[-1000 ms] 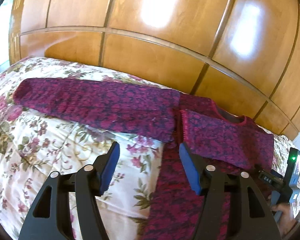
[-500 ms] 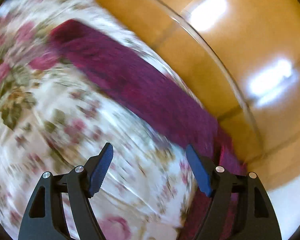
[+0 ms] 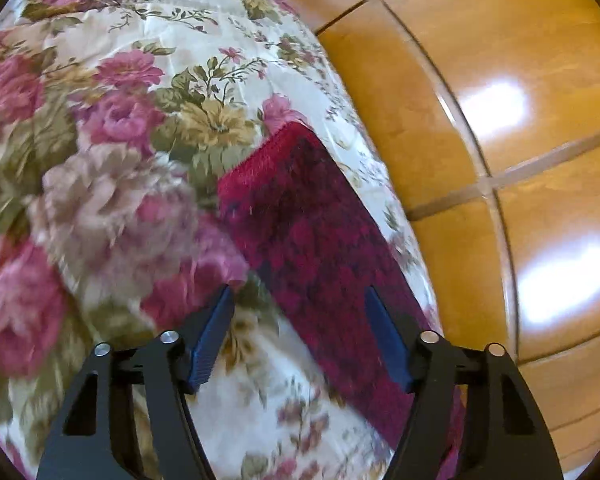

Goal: Fold small clothes

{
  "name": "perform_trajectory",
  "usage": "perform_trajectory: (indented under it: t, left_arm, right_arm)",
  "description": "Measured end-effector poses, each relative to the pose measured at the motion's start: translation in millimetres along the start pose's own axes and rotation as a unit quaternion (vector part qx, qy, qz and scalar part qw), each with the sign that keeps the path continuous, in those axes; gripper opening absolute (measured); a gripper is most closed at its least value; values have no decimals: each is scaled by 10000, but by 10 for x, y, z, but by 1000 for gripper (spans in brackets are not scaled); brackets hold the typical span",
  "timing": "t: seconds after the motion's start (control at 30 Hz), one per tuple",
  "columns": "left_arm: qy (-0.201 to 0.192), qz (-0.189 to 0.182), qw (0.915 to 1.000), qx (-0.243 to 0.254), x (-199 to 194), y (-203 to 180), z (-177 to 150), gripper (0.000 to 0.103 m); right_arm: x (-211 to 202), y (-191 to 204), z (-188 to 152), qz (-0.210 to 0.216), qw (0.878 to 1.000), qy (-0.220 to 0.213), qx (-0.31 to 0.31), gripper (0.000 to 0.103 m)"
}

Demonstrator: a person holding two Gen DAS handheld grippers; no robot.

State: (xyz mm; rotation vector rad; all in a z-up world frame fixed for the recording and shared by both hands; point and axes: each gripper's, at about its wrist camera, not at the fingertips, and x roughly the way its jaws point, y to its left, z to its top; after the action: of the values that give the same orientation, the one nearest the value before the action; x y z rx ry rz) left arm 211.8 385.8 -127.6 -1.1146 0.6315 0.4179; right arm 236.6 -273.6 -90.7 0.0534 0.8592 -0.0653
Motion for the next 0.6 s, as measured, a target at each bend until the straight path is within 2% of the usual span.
perform_trajectory:
  t: [0.07,0.1,0.13,0.27,0.37,0.5,0.6]
  left_arm:
    - [40,162,9998,83,82,-45,63,39]
    - [129,254,9996,62,121,-57,80,21]
    - [154,219,9996,21,119,-41,84,16]
    - [17,-15,9984,565,-4,-310,-69,13]
    - [-40,-311,9933,1113,-139,-613,-310,13]
    - [7,-729,9806,1819,-262,-1058,-733,13]
    - [204,-939,9702,2226,-223,-1383,-1073,13]
  right_arm:
    - [-1,0,0,0,10000,0,1,101]
    - [-1,1,0,-2,10000,0,-1,101]
    - [0,-1,0,0,10000,0,0,101]
    - [4,1,0,0,10000,-3,1,101]
    - [10,2,0,8,10000,-3,2,101]
    - [9,0,0,4,10000,-3,-1,101]
    - [9,-2,-1,9,10000,-4,1,101]
